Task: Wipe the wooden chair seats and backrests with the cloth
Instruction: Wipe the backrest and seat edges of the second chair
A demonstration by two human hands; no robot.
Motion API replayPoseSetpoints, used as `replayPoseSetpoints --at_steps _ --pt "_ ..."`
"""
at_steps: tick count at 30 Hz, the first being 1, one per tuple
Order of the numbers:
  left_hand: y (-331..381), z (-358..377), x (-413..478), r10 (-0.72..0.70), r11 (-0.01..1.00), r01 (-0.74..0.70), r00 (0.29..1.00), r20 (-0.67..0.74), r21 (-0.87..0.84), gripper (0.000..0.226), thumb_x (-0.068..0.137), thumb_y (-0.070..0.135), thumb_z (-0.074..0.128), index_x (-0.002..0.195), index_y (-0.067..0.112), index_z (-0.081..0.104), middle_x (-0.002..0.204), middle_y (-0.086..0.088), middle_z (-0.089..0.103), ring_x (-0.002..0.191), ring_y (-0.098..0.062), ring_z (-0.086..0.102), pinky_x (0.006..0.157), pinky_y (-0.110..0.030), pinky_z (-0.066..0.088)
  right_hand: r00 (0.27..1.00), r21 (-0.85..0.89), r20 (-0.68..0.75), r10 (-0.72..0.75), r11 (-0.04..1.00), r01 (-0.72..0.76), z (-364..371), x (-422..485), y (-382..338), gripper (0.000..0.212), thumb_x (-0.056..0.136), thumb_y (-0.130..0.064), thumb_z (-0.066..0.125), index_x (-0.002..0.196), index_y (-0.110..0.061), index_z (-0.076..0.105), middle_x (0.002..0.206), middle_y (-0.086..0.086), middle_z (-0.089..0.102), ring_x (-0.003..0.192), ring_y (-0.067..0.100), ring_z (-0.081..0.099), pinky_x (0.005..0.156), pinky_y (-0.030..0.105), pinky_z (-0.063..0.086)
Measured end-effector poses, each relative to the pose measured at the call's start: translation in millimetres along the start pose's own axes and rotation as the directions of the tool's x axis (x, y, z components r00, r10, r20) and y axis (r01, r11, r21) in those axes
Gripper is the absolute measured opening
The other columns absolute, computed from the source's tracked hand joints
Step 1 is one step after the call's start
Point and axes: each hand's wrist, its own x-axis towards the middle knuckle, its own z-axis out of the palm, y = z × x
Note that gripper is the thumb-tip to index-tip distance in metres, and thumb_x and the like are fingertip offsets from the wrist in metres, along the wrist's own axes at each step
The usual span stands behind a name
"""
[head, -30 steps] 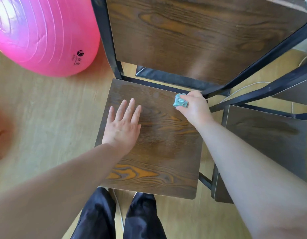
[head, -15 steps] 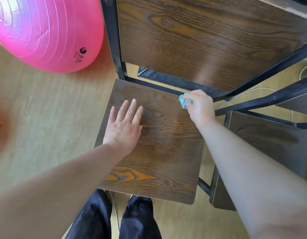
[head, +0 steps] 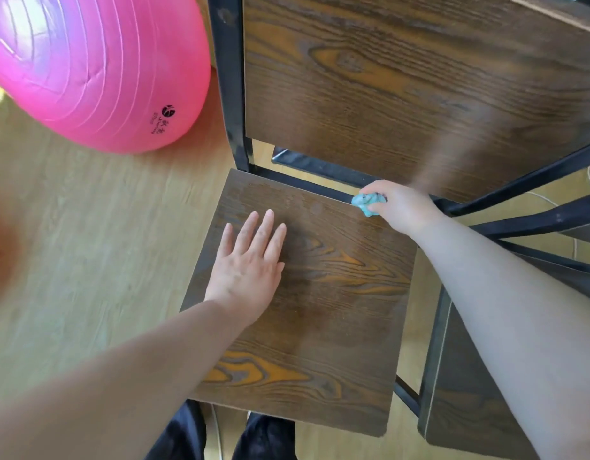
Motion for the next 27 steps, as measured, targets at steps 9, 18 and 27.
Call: replayPoseSetpoints --at_steps 9,18,27 --pt "7 4 34 0.034 0.999 -0.033 0.999 -0.03 0.026 0.062 0.1 0.046 0.006 0.156 0.024 -0.008 0.166 -0.003 -0.008 0.152 -0.026 -0.014 0.123 -0.052 0.0 0.999 -0.026 0.017 0.027 0.999 -0.027 -1 2 1 0.025 0.101 -0.029 0.045 0.124 -0.037 0.054 0.111 0.004 0.06 0.092 0.023 0.057 0.078 0.036 0.051" --pt "-6 -3 56 0.038 0.996 -0.036 0.999 -0.024 0.083 0.062 0.103 0.044 0.025 0.159 0.021 0.008 0.167 -0.003 0.0 0.153 -0.024 -0.006 0.123 -0.051 0.005 0.998 0.105 -0.056 -0.025 0.994 0.031 13 4 8 0.035 0.101 -0.022 0.05 0.135 -0.026 0.057 0.131 0.005 0.058 0.112 0.025 0.055 0.095 0.031 0.045" --pt "-29 -9 48 0.005 0.997 -0.005 1.0 -0.003 0.078 0.063 0.103 0.044 0.027 0.159 0.02 0.012 0.167 -0.003 0.003 0.153 -0.022 -0.004 0.123 -0.049 0.008 1.0 0.292 -0.015 0.025 0.956 -0.02 14 11 5 0.03 0.098 -0.037 0.052 0.127 -0.046 0.058 0.134 -0.004 0.056 0.096 0.012 0.05 0.063 0.016 0.036"
